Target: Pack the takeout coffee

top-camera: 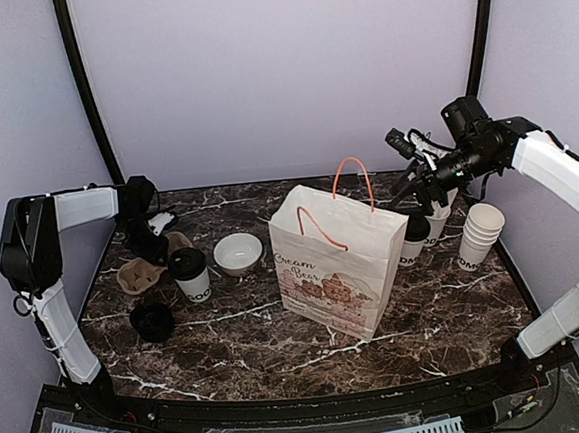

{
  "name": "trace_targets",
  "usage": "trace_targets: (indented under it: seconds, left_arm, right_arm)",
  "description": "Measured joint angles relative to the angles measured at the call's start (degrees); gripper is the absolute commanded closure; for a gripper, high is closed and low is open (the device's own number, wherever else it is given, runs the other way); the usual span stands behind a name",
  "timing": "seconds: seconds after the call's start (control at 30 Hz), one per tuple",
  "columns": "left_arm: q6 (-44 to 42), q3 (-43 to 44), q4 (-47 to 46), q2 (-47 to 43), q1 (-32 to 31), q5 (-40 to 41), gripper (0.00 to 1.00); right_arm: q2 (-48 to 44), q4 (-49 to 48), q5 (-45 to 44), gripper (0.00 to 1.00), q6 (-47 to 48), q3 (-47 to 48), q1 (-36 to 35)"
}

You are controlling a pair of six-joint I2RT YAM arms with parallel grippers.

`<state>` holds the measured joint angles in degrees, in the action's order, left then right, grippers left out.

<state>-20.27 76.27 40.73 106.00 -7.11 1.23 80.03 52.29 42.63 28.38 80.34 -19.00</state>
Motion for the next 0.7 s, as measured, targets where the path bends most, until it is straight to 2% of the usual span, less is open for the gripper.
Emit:
trace_targets:
  seconds: [0.37,0.57,0.7]
  left_arm:
    - [5.7,0.4,-1.2,-3.5,0.5,0.7,0.70]
    - [7.0,5.0,-1.0,-11.1,0.3,1.0,0.70]
    - [7.3,7.3,-1.7,-19.7,-1.5,-2.4,0.69]
  right_arm:
    - [0.4,0.9,-0.6,0.25,-0.3,1.9,0.0]
    - [2.8,2.2,-0.2,0.20,-0.3,9.7,-0.3]
    - [4.9,4.6,1.3,0.18,0.8,14.0,-2.3]
